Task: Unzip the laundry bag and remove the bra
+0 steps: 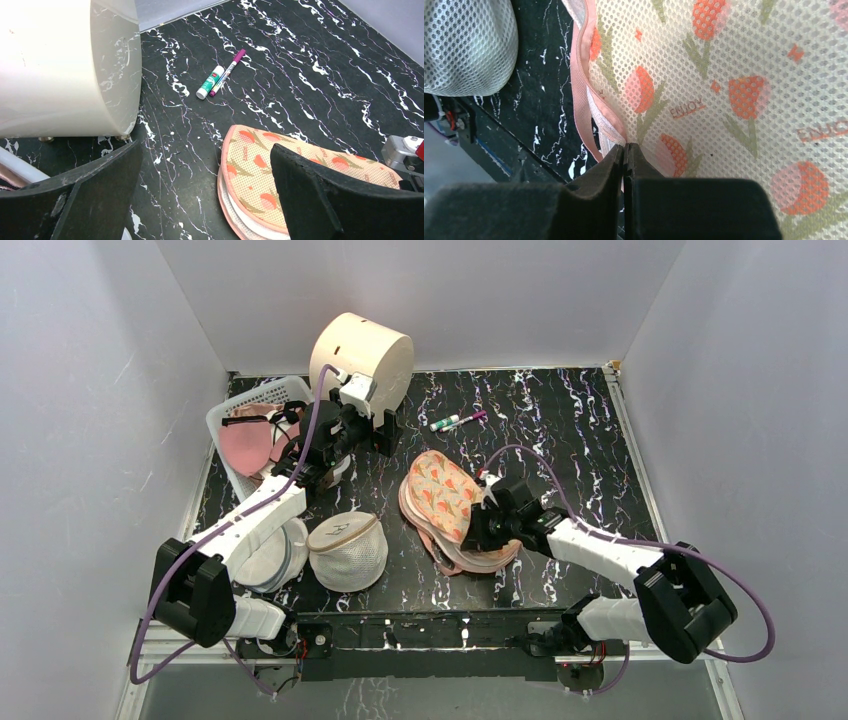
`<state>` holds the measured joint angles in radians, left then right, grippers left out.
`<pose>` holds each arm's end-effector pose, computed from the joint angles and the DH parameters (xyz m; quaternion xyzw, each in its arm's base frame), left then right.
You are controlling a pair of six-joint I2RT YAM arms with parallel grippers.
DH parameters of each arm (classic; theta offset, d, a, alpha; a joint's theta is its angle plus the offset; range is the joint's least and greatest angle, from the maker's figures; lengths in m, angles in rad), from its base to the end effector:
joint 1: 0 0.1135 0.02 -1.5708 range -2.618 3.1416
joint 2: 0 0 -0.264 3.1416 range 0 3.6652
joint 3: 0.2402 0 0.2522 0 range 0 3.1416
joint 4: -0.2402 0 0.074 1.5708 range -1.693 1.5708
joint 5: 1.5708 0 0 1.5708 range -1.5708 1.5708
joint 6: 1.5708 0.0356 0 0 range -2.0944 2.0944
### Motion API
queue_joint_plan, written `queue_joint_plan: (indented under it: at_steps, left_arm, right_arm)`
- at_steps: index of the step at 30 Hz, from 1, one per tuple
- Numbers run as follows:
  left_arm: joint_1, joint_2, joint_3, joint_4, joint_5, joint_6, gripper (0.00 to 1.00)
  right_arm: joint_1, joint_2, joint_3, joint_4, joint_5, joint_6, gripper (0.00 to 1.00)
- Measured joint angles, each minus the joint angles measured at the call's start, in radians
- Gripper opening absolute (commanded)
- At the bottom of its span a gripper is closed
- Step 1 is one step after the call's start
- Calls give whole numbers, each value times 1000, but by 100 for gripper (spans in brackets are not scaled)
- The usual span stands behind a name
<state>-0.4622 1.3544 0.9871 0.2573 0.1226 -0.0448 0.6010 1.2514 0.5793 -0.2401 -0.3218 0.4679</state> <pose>0.2864 -0.1476 0.3274 0.1940 0.7189 -0.2112 0.6332 0.1851 0.1405 0.1733 -0.1138 0.9285 0.2930 0.1975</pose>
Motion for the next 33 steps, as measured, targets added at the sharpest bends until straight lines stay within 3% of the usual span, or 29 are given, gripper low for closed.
queue_joint_plan:
  at_steps: [7, 15, 21, 27, 29, 33]
  left_arm:
    - [0, 0, 0, 0, 0, 0, 98]
    - [0, 0, 0, 0, 0, 0, 98]
    - [0, 0, 0, -1, 0, 0, 98]
    - [0, 0, 0, -1, 0, 0, 98]
    - [0, 0, 0, -1, 0, 0, 98]
    - [0, 3, 0, 0, 0, 0, 98]
  right_arm:
    - [0, -63, -62, 63, 32, 60, 4]
    - [-1, -293, -119, 95, 97, 105, 12]
    - [-1, -230, -119, 86, 87, 109, 13]
    - [-1, -196, -120, 21, 116, 140, 24]
    - [-1, -196, -120, 14, 127, 149, 38]
    - [-2, -202, -112, -3, 128, 159, 82]
